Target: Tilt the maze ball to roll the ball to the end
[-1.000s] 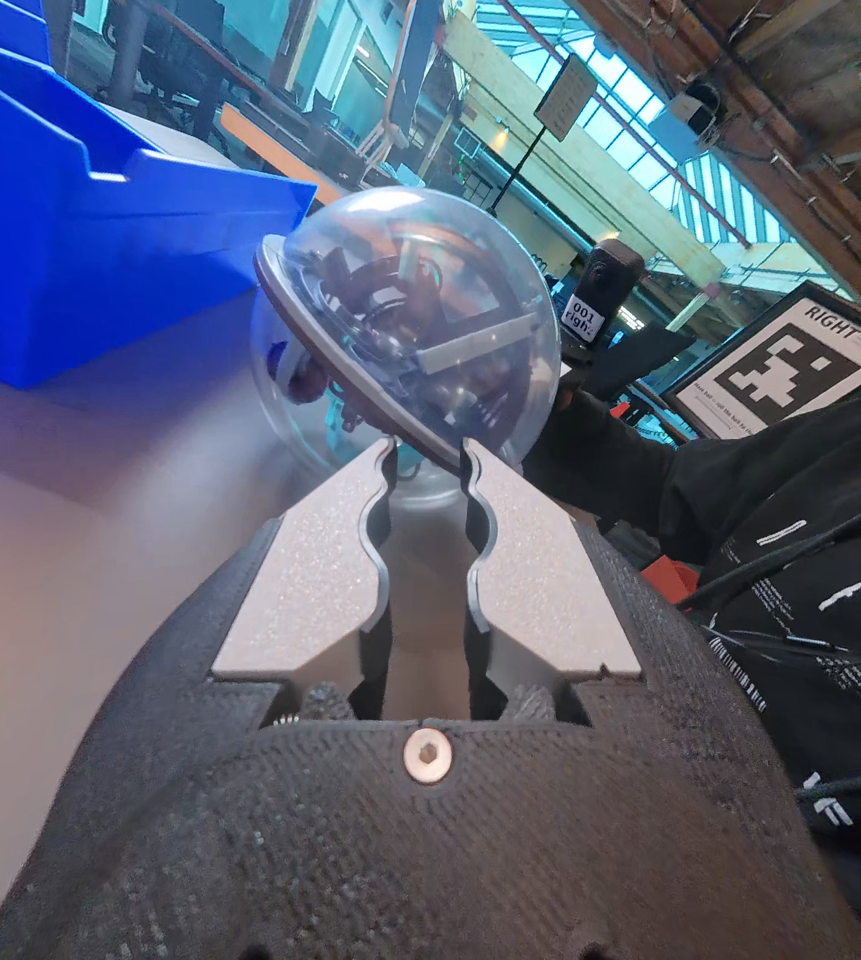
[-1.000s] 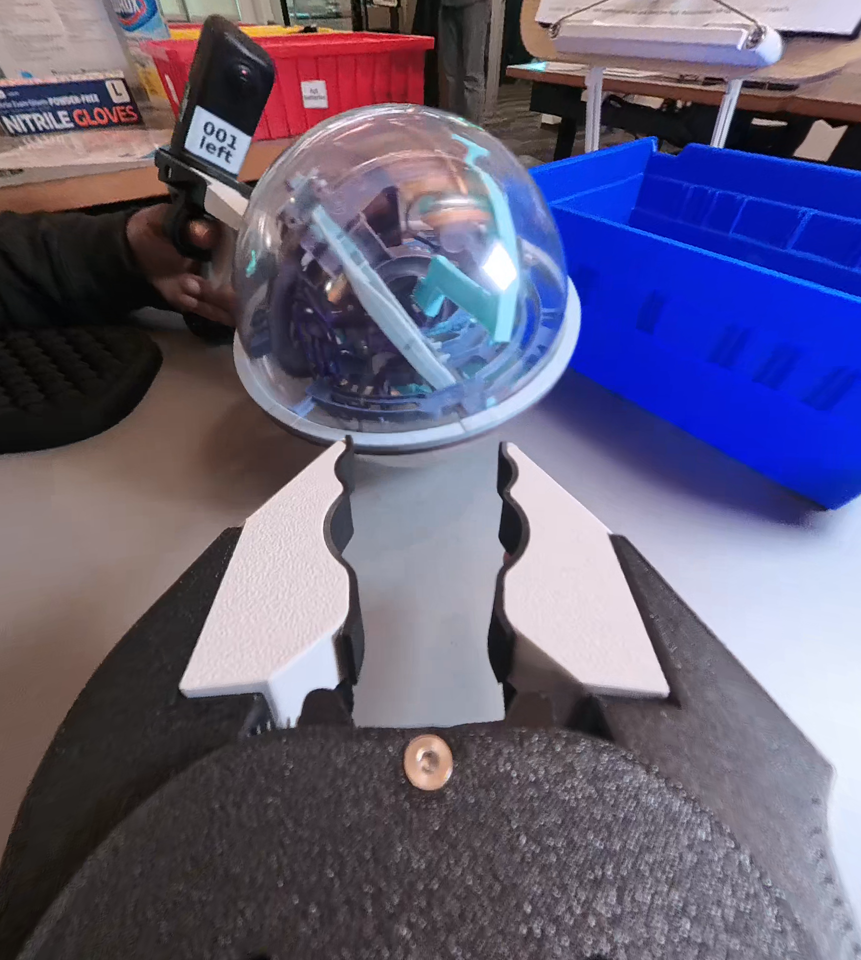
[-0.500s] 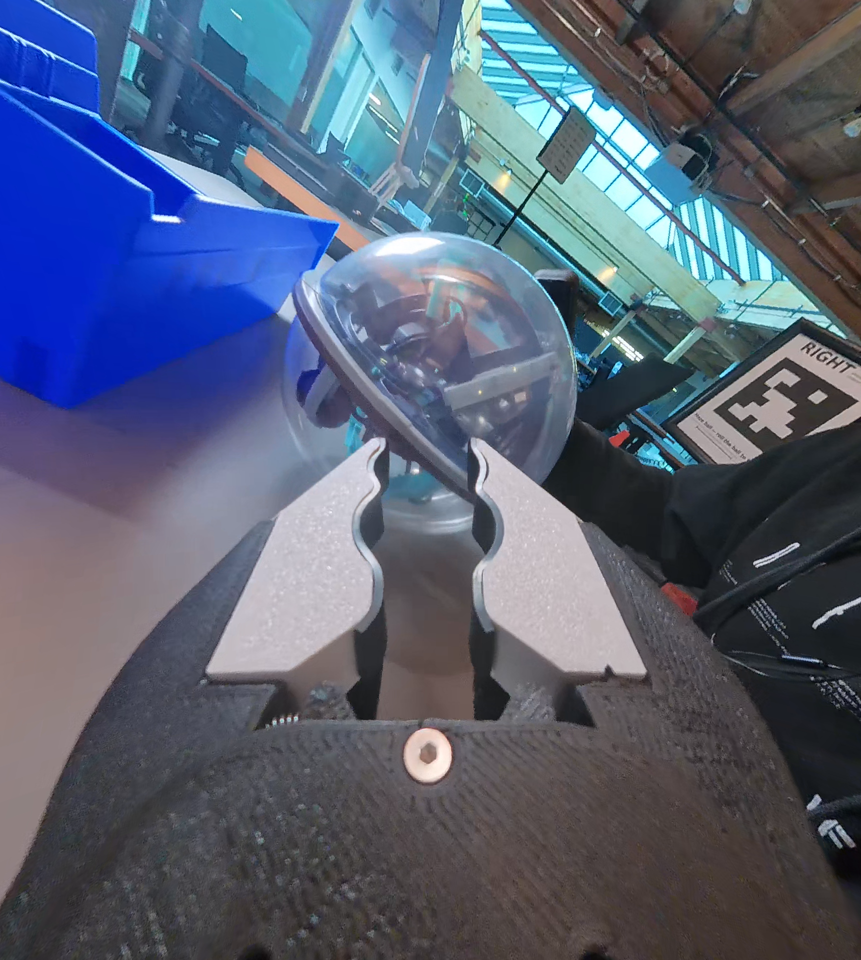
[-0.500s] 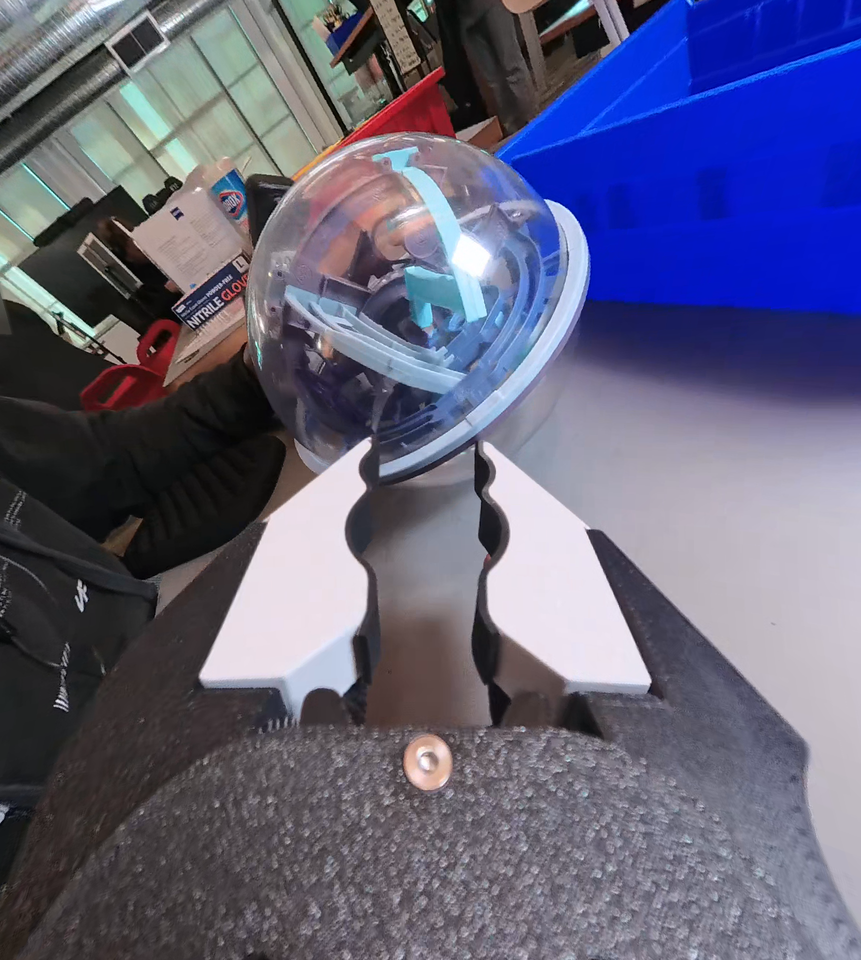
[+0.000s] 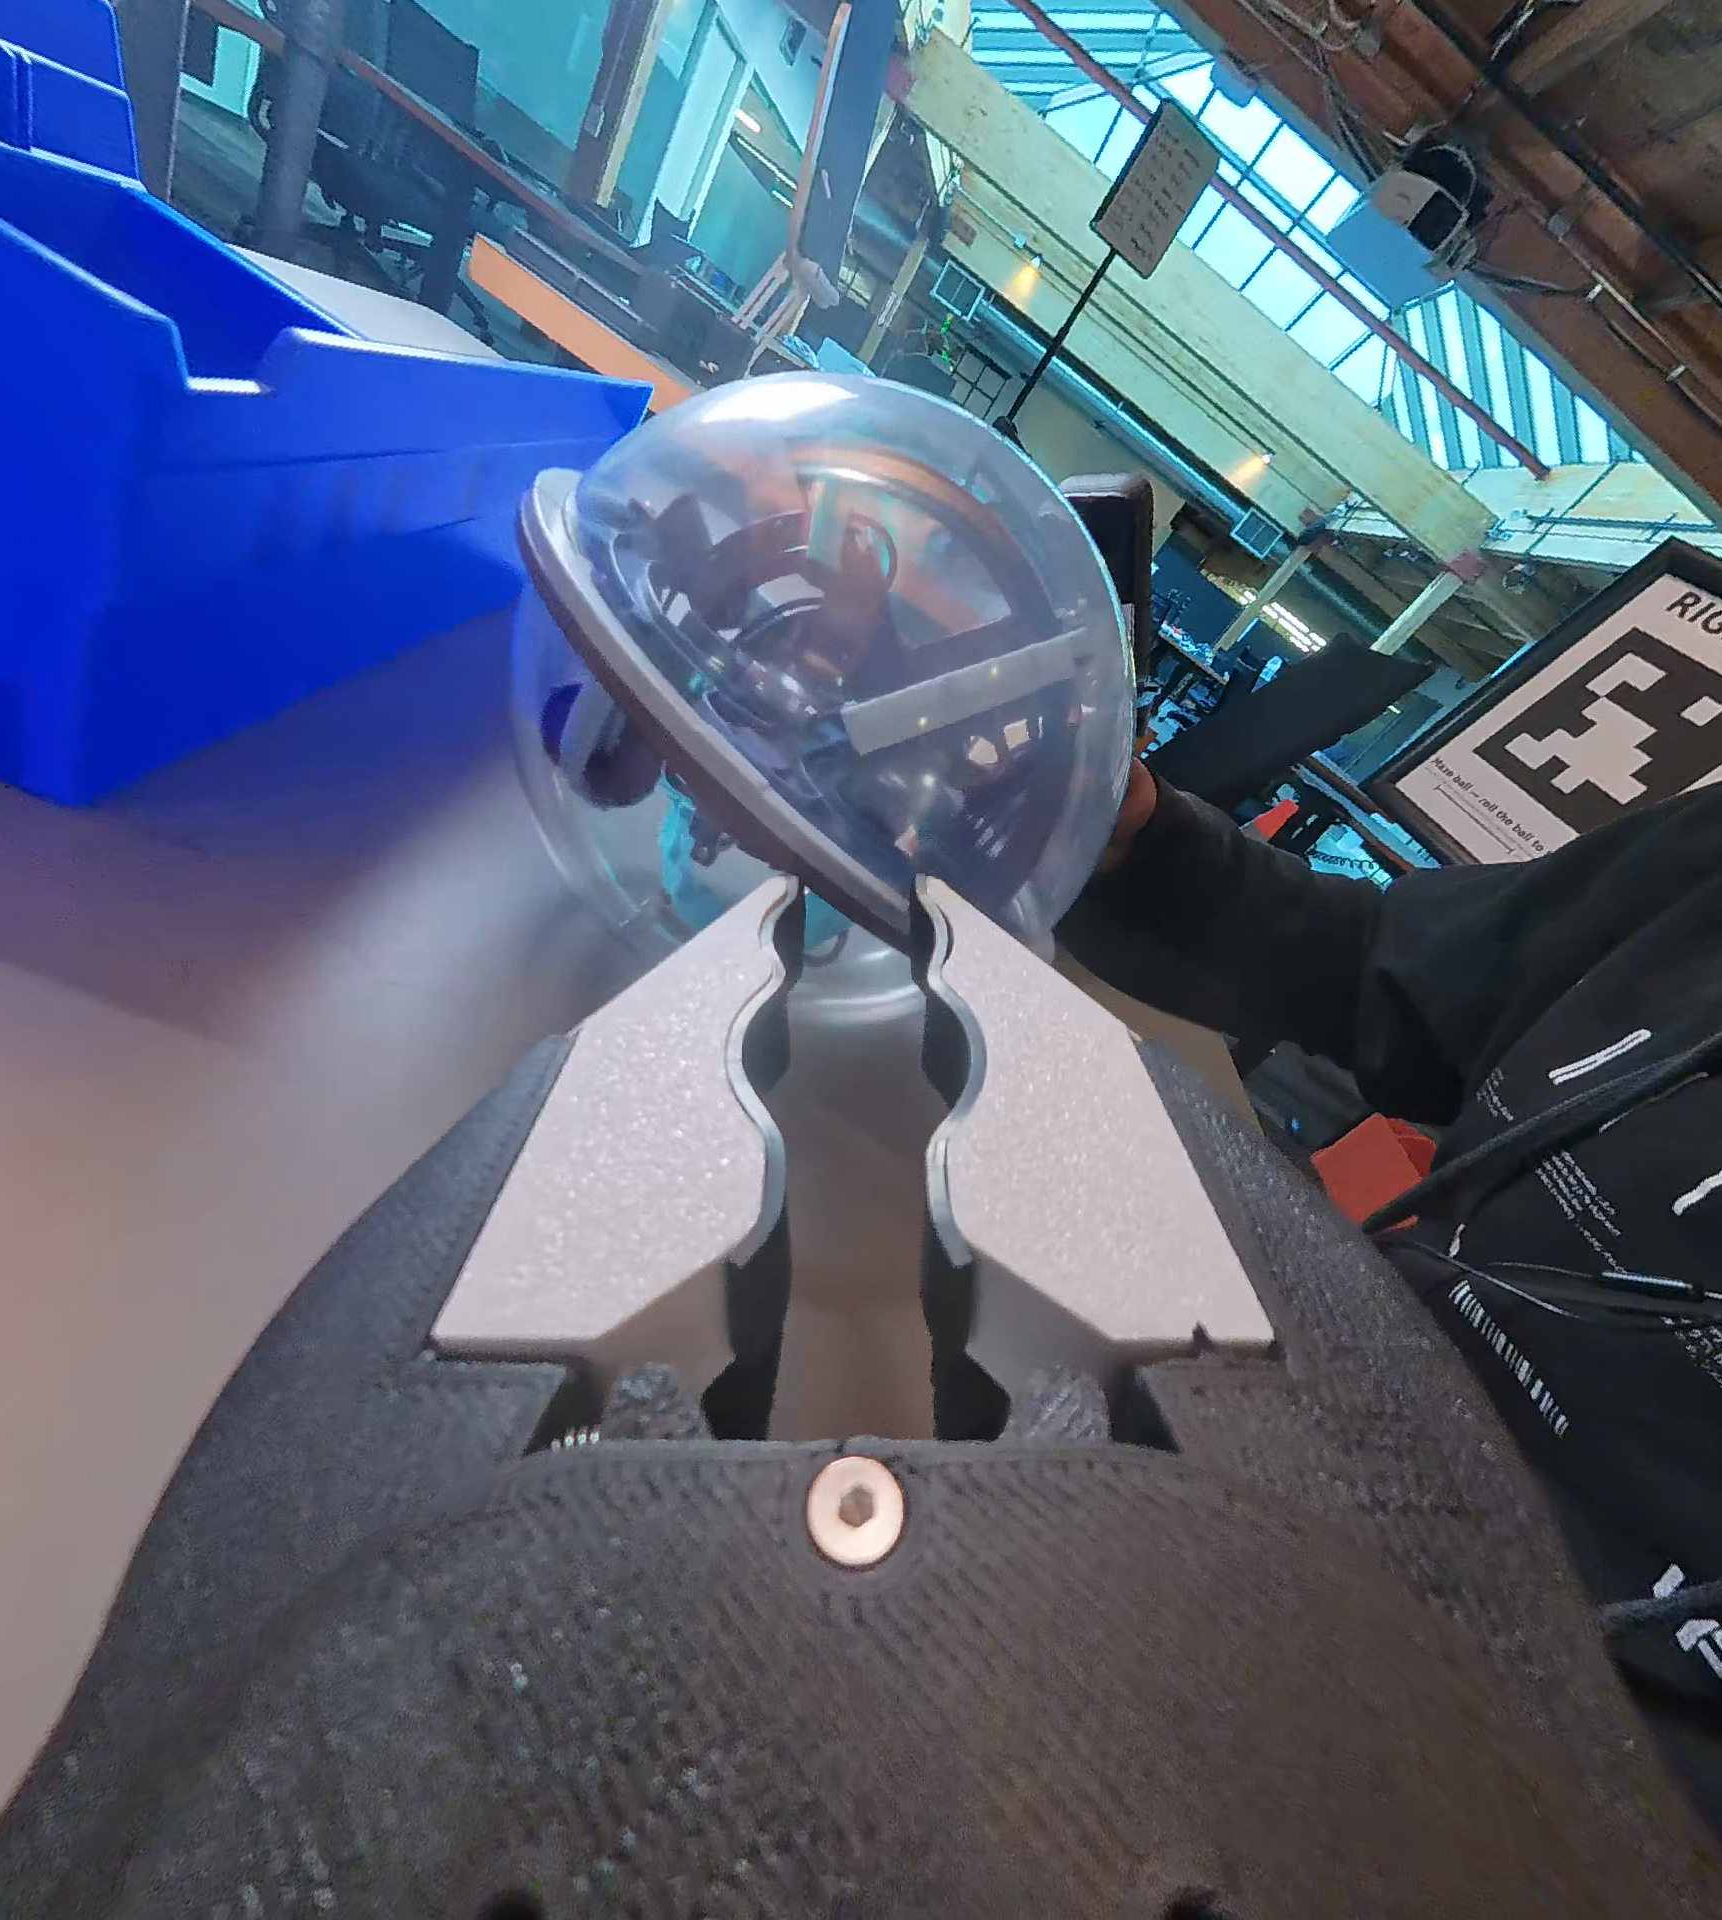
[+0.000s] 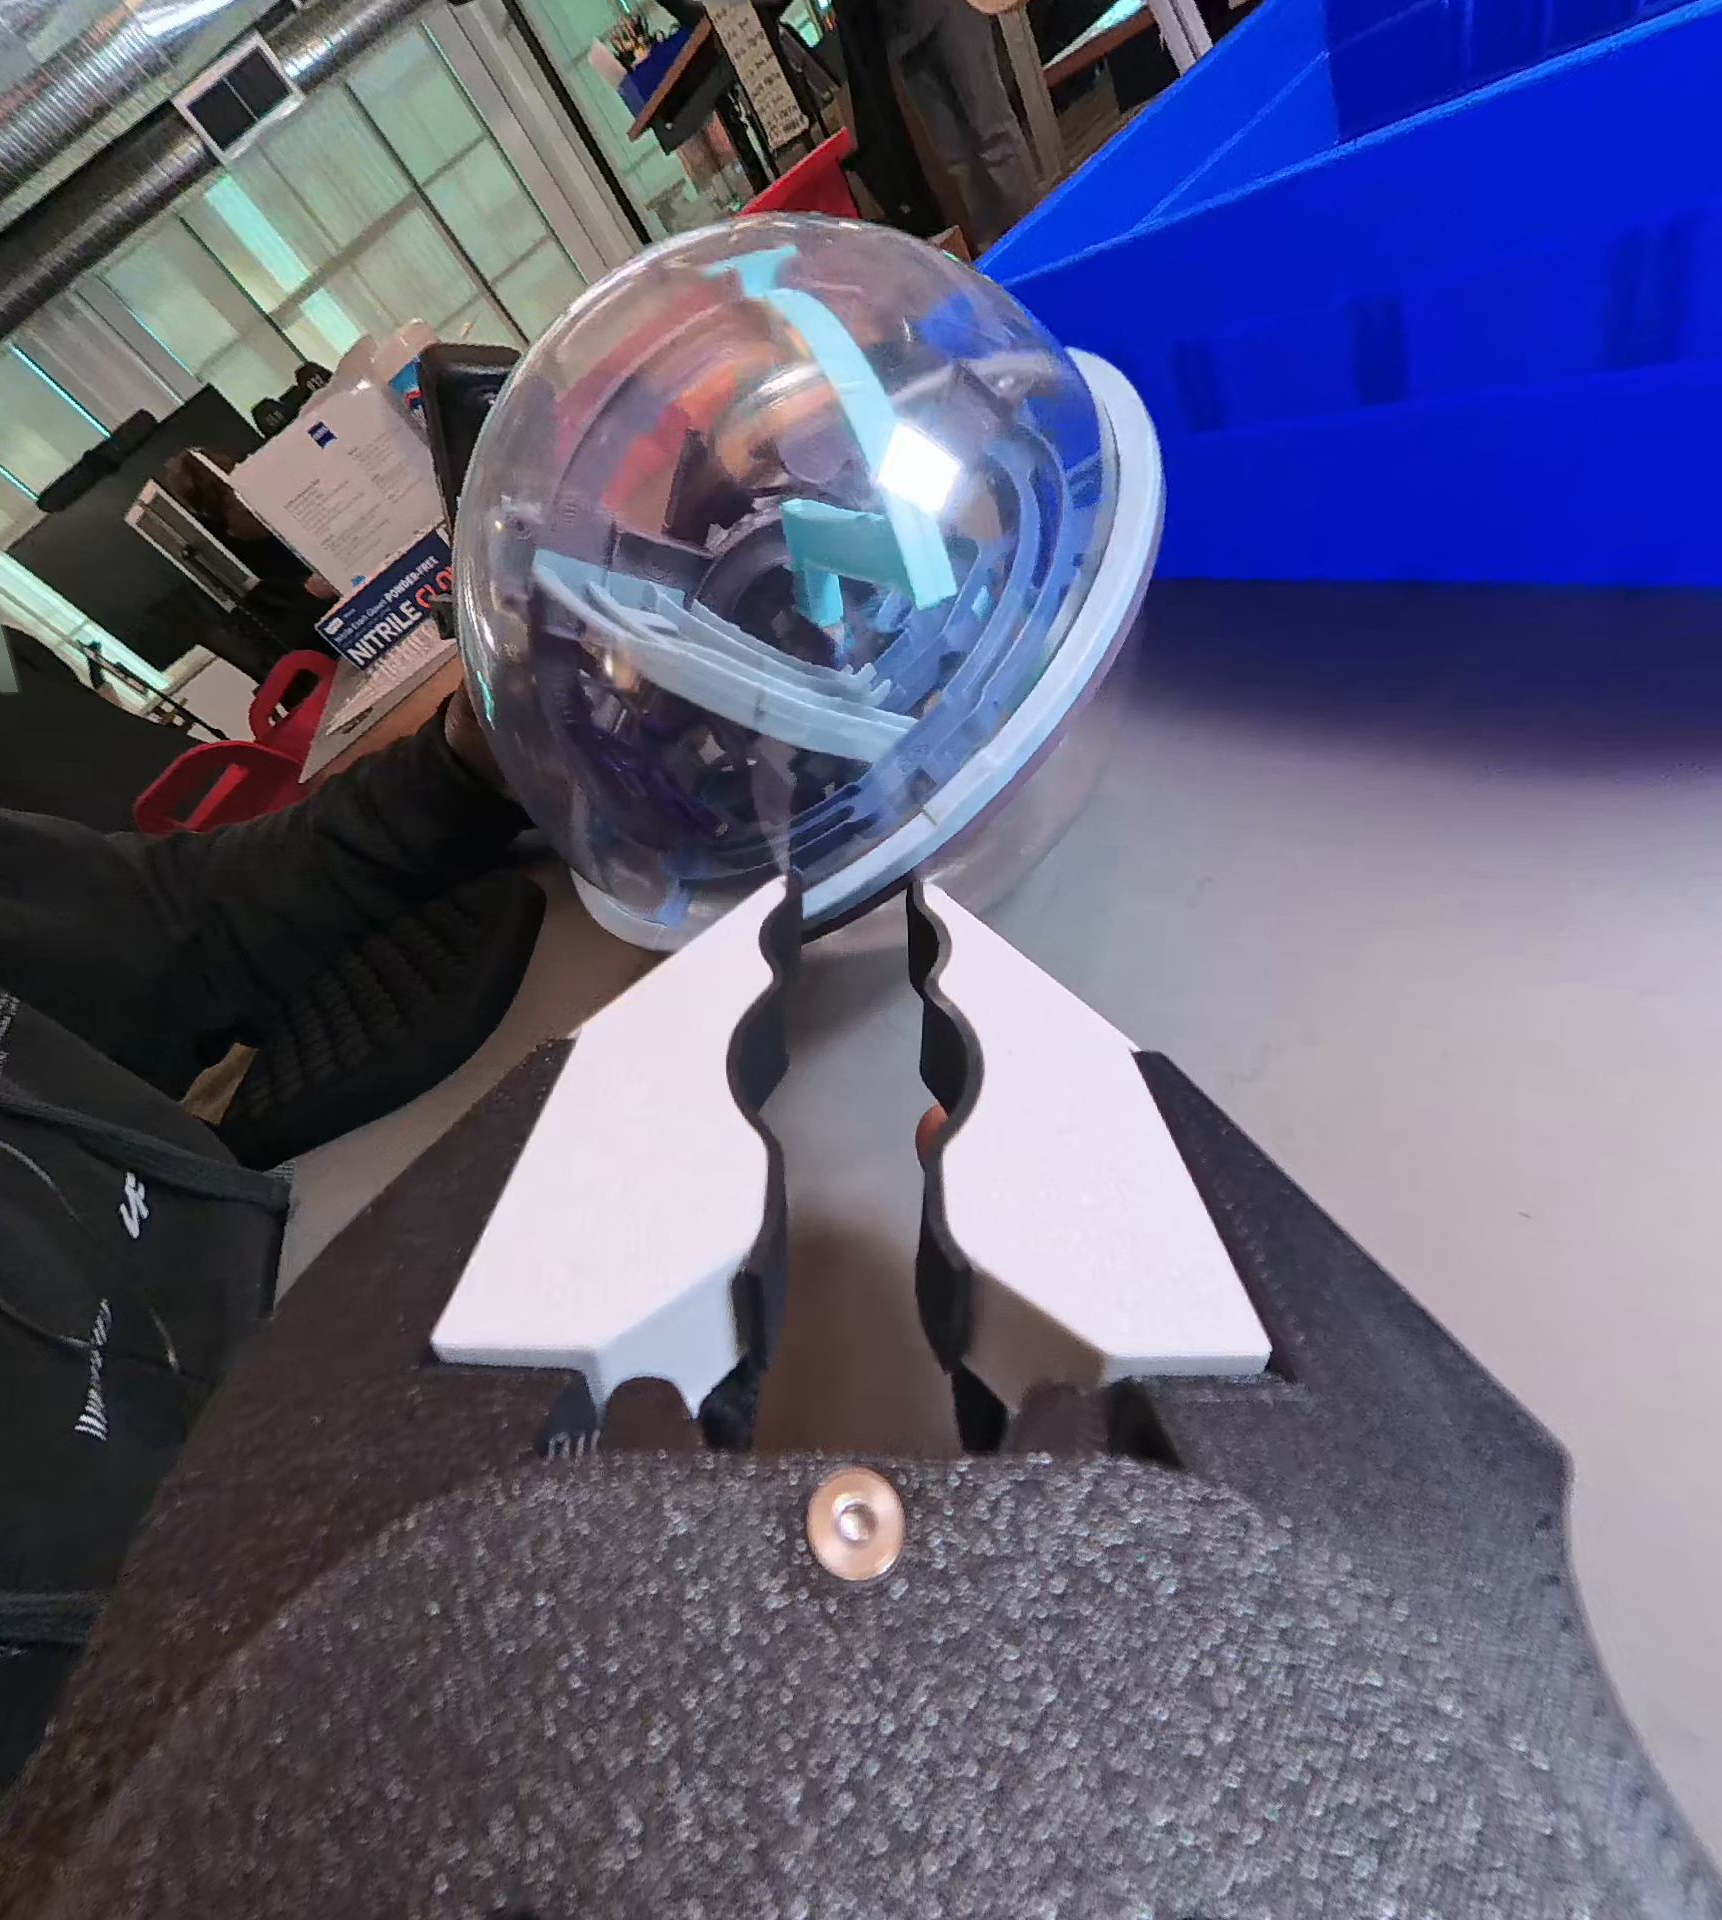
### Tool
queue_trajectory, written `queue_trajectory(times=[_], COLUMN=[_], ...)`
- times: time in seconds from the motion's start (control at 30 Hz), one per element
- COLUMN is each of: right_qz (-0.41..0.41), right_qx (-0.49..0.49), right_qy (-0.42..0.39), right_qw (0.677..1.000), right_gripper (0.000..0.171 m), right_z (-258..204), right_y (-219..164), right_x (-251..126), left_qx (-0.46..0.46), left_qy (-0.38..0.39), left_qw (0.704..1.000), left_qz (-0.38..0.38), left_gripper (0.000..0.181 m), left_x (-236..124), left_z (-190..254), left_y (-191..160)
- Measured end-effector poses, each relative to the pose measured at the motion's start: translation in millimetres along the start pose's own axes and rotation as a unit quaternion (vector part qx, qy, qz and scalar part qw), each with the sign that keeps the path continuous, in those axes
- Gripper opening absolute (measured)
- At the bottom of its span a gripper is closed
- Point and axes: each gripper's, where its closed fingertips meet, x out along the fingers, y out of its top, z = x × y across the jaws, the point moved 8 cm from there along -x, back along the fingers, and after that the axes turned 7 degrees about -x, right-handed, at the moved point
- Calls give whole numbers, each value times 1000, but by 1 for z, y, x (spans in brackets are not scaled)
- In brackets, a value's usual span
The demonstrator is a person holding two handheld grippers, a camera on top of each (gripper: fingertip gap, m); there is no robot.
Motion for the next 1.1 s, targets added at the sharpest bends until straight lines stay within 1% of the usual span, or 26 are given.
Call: queue_trajectory(times=[0.13, 0.2, 0.3, 0.4, 0.5, 0.67, 0.77, 0.87, 0.93, 1.03, 1.1], right_qz=[-6, -3, -1, -1, 6, 7, 15, 17, 15, 8, -2], right_qx=[-7, -6, -9, -6, -1, 2, 9, 18, 31, 56, 71], right_qy=[-7, -5, -3, -2, 1, 5, 14, 9, 4, 15, 28], right_qw=[1000, 1000, 1000, 1000, 1000, 1000, 1000, 1000, 999, 998, 997], right_gripper=[15, 13, 11, 8, 0, 0, 8, 26, 35, 34, 25], right_z=[2, 3, 3, 5, 5, 6, 5, 7, 10, 12, 12], right_y=[-2, 0, 0, 1, 2, 2, 4, 5, 5, 3, 1], right_x=[0, -1, -2, -3, -4, -4, -5, -6, -7, -5, 0], left_qx=[5, 4, 8, -2, -26, -23, -27, -32, -36, -38, -38], left_qy=[-1, -8, -9, -13, -30, -43, -41, -35, -31, -29, -24], left_qw=[1000, 999, 998, 999, 999, 999, 999, 999, 999, 999, 999], left_qz=[-16, -40, -65, -42, -5, -12, -11, -11, -8, -7, -9], left_gripper=[16, 16, 22, 27, 29, 30, 27, 23, 21, 19, 17], left_x=[1, 0, -2, -9, -12, -6, -6, -7, -8, -8, -7], left_z=[2, 3, 1, -3, -4, -1, -2, -4, -5, -6, -7], left_y=[-2, -5, -6, 0, 5, 1, 1, 1, 2, 2, 2])
